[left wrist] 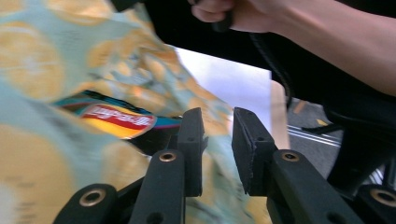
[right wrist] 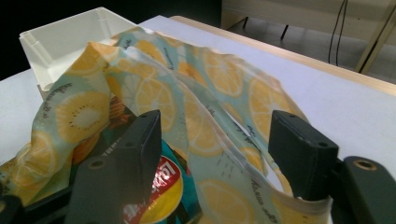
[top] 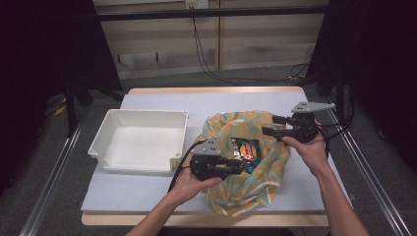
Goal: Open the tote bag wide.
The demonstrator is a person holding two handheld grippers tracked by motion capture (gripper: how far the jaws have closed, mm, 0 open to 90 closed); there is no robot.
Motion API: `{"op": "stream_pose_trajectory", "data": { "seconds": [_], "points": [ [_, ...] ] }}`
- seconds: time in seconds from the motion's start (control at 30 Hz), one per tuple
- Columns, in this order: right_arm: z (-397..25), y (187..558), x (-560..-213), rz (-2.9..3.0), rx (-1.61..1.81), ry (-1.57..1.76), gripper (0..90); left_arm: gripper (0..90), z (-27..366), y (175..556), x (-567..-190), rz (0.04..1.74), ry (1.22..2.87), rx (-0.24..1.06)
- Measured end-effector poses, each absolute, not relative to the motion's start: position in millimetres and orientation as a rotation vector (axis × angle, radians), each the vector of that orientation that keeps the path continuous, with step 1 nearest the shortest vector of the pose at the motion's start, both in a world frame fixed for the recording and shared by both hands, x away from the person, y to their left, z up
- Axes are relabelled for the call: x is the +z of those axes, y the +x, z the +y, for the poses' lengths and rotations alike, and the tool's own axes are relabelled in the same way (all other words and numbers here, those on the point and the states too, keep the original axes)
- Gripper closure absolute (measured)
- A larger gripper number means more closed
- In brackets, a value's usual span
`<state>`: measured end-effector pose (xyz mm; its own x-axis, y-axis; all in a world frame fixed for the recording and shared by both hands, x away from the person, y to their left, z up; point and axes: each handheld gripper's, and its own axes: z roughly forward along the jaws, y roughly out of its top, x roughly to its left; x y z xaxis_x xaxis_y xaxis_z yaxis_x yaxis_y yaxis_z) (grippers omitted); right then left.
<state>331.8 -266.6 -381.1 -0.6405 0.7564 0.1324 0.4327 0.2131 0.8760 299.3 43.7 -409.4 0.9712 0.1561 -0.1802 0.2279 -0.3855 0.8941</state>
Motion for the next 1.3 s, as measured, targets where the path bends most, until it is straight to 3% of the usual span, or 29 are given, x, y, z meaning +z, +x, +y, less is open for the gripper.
{"op": "stream_pose_trajectory", "data": {
  "seconds": [0.23,0.53,0.73,0.93,1.07,1.17,1.3],
  "points": [
    [-275.0,331.4,-381.7,2.140,1.418,1.125,31.4,71.5,47.4,327.1,-424.5,0.406,2.004,-0.047],
    [-265.0,320.2,-392.5,2.240,1.424,1.089,58.5,68.6,70.2,344.2,-447.2,0.529,2.013,-0.044],
    [-250.7,293.2,-411.8,2.388,1.341,1.025,57.0,66.2,82.3,343.5,-443.0,0.537,2.048,0.011],
    [-258.4,277.8,-401.7,2.319,1.380,1.032,53.5,65.2,94.2,343.9,-438.8,0.561,2.059,0.044],
    [-265.1,269.4,-392.4,2.298,1.394,1.021,59.2,71.0,99.8,342.2,-431.9,0.539,2.043,0.038],
    [-264.2,263.4,-393.5,2.329,1.424,1.002,64.2,76.1,94.4,335.5,-421.8,0.469,2.030,0.026],
    [-253.4,262.3,-408.0,2.376,1.398,0.997,59.2,73.0,76.3,332.9,-407.8,0.407,2.021,0.034]
  ]
}}
